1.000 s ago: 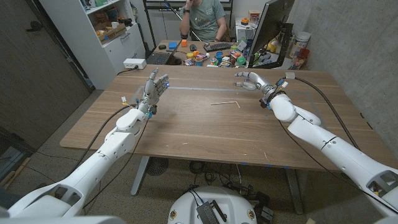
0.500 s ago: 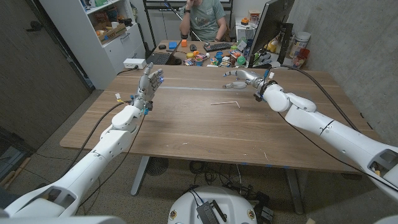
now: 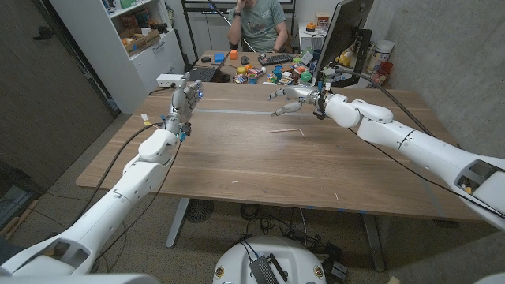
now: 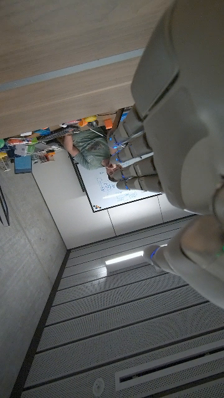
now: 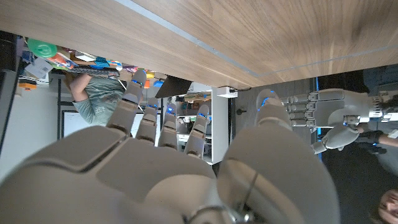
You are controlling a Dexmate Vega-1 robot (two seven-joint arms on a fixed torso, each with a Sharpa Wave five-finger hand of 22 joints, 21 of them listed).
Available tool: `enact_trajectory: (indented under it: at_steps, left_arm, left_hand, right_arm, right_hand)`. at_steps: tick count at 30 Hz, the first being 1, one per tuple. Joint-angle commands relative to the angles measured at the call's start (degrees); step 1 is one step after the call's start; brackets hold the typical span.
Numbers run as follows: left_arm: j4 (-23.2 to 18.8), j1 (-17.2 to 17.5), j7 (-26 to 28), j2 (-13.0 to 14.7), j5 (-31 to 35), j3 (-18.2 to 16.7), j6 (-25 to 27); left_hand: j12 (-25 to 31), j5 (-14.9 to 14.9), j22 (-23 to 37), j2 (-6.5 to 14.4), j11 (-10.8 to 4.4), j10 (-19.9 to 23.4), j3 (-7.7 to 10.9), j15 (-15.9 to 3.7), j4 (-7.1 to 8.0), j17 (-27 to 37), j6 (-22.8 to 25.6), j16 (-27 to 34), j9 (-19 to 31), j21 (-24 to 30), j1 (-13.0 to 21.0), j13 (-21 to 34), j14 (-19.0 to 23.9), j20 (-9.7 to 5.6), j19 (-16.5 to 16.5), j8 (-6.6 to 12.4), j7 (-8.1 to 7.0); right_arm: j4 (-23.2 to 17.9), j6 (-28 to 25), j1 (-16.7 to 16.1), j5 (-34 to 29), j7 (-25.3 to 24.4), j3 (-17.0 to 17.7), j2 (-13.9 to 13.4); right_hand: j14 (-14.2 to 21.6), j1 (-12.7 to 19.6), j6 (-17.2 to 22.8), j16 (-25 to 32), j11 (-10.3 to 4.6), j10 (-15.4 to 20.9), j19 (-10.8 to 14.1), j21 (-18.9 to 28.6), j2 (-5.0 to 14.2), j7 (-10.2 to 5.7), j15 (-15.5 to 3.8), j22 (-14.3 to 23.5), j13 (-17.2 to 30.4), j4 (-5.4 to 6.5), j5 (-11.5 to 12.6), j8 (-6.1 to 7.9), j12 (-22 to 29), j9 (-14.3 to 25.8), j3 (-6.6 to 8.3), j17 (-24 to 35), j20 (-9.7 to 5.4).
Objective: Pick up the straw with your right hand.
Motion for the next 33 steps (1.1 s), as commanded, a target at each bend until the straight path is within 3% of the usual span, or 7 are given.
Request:
enact_trajectory:
  at_steps: [1,6,18,28,33]
  left_arm:
    - [-4.97,-1.15,2.88,1.49,2.15,-0.80,2.27]
    - [-5.90,-2.63,3.45,1.75,3.09,-0.64,3.55]
    - [-5.62,-7.06,2.32,1.30,3.57,0.55,6.31]
    - [-1.18,-10.46,-2.27,-0.13,3.52,2.15,3.93]
    - [-0.02,-11.04,-3.80,-0.12,3.31,2.53,3.68]
  left_hand:
    - [0.38,0.33,0.16,0.28,0.60,0.05,0.49,-1.58,-0.23,0.12,0.63,0.31,0.25,-0.01,0.51,0.09,-0.39,-1.58,-0.43,0.45,0.26]
    - [0.41,0.31,0.17,0.47,0.57,0.10,0.56,-1.42,-0.27,0.12,0.67,0.32,0.26,0.01,0.65,0.10,-0.42,-1.39,-0.58,0.45,0.39]
    - [0.39,0.24,0.18,0.77,0.71,0.00,0.67,-1.19,-0.35,0.12,0.62,0.34,0.27,0.07,0.91,0.10,-0.47,-1.17,-0.79,0.41,0.52]
    - [0.38,0.15,0.19,0.98,0.69,-0.09,0.75,-1.12,-0.43,0.12,0.60,0.33,0.28,0.04,1.13,0.11,-0.60,-0.53,-1.22,0.39,0.54]
    - [0.40,0.10,0.20,1.07,0.62,-0.07,0.78,-1.11,-0.48,0.12,0.63,0.30,0.29,0.02,1.23,0.11,-0.72,-0.40,-1.44,0.39,0.60]
  right_arm:
    - [8.22,4.13,6.35,-10.40,-3.78,-7.00,3.88]
    - [11.38,6.24,7.76,-10.52,-3.78,-8.29,5.37]
    - [15.57,7.15,8.76,-11.46,-3.67,-9.84,7.17]
    - [19.18,1.92,9.27,-12.17,-0.91,-10.37,9.84]
    - [19.10,-0.34,8.46,-12.00,-0.20,-10.25,9.85]
  right_hand:
    - [-0.53,1.18,-0.65,-0.20,-0.38,-0.53,0.21,-0.30,0.19,0.17,-0.02,0.00,0.18,-0.39,0.02,-0.07,-0.03,0.23,-0.01,0.33,-0.10]
    - [-0.84,1.95,-1.18,-0.15,-1.09,-0.71,-0.03,-0.60,-0.04,-0.21,-0.71,-0.01,0.23,-0.56,-0.48,0.01,0.11,0.25,-0.56,0.33,-0.09]
    - [-0.53,2.56,-0.82,0.13,-0.59,-0.62,0.16,-0.78,0.54,0.09,-0.42,0.03,0.29,-0.20,-1.02,0.42,0.44,0.28,-1.37,0.35,-0.10]
    - [-1.03,3.49,0.05,0.04,0.03,-1.35,-0.14,-1.10,1.79,0.66,0.60,0.06,0.32,0.11,-0.29,0.76,0.39,0.27,-1.76,0.37,-0.04]
    - [-1.26,4.00,1.17,0.01,0.05,-1.43,-0.47,-1.28,2.36,0.99,0.53,0.07,0.31,0.20,0.64,1.09,0.47,0.23,-1.96,0.36,-0.03]
